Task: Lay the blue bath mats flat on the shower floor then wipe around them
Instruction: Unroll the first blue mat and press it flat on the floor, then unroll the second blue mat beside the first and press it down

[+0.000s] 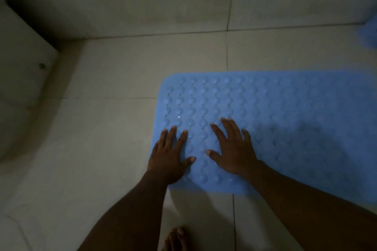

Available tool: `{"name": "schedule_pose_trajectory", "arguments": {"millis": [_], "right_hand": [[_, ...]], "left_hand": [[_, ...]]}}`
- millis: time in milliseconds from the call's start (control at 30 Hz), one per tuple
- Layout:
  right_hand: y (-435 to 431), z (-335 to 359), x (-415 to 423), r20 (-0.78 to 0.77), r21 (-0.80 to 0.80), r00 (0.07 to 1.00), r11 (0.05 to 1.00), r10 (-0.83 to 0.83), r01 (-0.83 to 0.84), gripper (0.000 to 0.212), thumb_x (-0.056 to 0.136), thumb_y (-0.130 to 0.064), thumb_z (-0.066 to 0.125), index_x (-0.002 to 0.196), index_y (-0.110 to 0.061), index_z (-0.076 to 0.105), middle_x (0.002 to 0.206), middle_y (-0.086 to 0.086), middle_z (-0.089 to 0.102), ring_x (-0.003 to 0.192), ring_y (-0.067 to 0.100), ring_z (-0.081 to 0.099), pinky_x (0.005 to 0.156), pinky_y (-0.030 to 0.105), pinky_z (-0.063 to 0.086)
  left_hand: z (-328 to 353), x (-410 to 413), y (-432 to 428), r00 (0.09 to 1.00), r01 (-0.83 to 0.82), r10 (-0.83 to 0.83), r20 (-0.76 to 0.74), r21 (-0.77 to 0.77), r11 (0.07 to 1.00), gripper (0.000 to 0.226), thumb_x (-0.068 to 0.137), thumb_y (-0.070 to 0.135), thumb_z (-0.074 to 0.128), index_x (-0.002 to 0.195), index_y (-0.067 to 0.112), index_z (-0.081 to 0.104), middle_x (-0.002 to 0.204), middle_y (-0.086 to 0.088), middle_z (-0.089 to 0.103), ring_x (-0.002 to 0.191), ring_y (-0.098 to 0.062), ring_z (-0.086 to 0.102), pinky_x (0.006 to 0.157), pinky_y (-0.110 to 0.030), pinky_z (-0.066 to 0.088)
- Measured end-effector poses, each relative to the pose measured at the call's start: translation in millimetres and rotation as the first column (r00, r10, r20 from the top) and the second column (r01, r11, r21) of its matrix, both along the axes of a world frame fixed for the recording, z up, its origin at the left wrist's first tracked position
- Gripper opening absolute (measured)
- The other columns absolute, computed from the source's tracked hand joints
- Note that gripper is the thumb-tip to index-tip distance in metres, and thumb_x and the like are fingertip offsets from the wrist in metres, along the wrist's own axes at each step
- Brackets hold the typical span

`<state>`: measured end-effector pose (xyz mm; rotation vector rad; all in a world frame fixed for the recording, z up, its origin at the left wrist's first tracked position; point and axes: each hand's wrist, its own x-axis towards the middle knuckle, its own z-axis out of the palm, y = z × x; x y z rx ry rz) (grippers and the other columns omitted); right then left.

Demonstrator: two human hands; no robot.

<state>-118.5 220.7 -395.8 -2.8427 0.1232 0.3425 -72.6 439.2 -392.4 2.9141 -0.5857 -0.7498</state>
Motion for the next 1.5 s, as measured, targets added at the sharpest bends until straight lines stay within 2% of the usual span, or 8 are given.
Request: {"name": "schedule_pose_trajectory", "arguments": {"millis": [133,333,667,900,1167,1233,1367,1500], "right_hand": [[-43,39,15,-0.148,0.059,0.989,0.998,0.031,-0.022,0.072,0.093,-0.053,0.049,0.155,-0.027,0.023,0.16,0.002,0.029,0.148,0.022,0.026,0.117,0.044,0.025],[-131,110,48,-0.225,0.032,0.973,0.997,-0.058,0.067,0.071,0.094,-0.054,0.052,0.153,-0.026,0.024,0.151,0.009,0.039,0.138,0.029,0.042,0.11,0.044,0.038],[-288,299,80,0.118,-0.117,0.962,0.958,-0.247,0.261,0.073,0.092,-0.052,0.058,0.152,-0.024,0.027,0.15,0.012,0.038,0.132,0.031,0.046,0.107,0.043,0.041],[-399,385,76,0.349,-0.23,0.873,0.872,-0.342,0.433,0.073,0.091,-0.051,0.057,0.152,-0.023,0.029,0.154,0.013,0.031,0.141,0.033,0.033,0.112,0.05,0.035],[-486,362,84,0.295,-0.226,0.834,0.815,-0.465,0.534,0.082,0.092,-0.046,0.056,0.157,-0.02,0.011,0.165,0.006,0.009,0.151,0.028,0.011,0.119,0.054,0.018],[-495,343,84,0.267,-0.187,0.826,0.815,-0.496,0.549,0.081,0.091,-0.04,0.057,0.155,-0.019,0.013,0.163,0.007,0.014,0.149,0.029,0.016,0.116,0.056,0.023],[-496,323,85,0.434,-0.176,0.791,0.821,-0.431,0.543,0.07,0.086,-0.032,0.064,0.145,-0.017,0.029,0.147,0.008,0.036,0.13,0.028,0.042,0.099,0.044,0.043],[-483,311,72,0.499,-0.207,0.798,0.847,-0.338,0.489,0.059,0.091,-0.031,0.061,0.142,-0.018,0.036,0.143,0.006,0.046,0.128,0.025,0.042,0.098,0.04,0.041]], "left_hand": [[30,8,-28,1.0,-0.005,0.01,-0.03,0.153,0.988,0.088,0.097,0.063,0.044,0.16,0.036,-0.009,0.17,-0.004,-0.009,0.156,-0.032,-0.007,0.126,-0.052,0.004],[94,46,-125,0.993,0.097,-0.1,0.064,0.054,0.994,0.09,0.098,0.053,0.049,0.16,0.032,-0.013,0.17,-0.009,-0.002,0.156,-0.037,-0.003,0.125,-0.054,0.003],[250,119,-301,0.863,0.37,-0.306,0.403,-0.091,0.924,0.092,0.097,0.052,0.053,0.159,0.034,-0.014,0.169,-0.01,0.006,0.155,-0.036,0.006,0.124,-0.054,0.012],[320,131,-409,0.764,0.52,-0.43,0.48,-0.065,0.852,0.095,0.098,0.051,0.054,0.157,0.036,-0.019,0.17,-0.009,-0.001,0.156,-0.035,0.0,0.125,-0.055,0.008],[337,127,-517,0.714,0.592,-0.508,0.481,-0.029,0.805,0.101,0.094,0.05,0.062,0.159,0.035,-0.014,0.17,-0.009,-0.001,0.156,-0.035,0.0,0.126,-0.054,0.008],[337,128,-536,0.704,0.604,-0.525,0.478,-0.016,0.797,0.102,0.093,0.048,0.064,0.16,0.032,-0.012,0.17,-0.008,-0.001,0.156,-0.034,-0.001,0.126,-0.053,0.008],[334,135,-565,0.695,0.616,-0.533,0.483,-0.016,0.788,0.109,0.091,0.046,0.069,0.16,0.026,-0.012,0.171,-0.007,-0.003,0.156,-0.033,0.0,0.126,-0.052,0.011],[326,137,-581,0.698,0.628,-0.516,0.497,-0.078,0.774,0.112,0.088,0.042,0.073,0.161,0.025,-0.01,0.171,-0.005,0.0,0.156,-0.032,0.005,0.125,-0.052,0.018]]}}
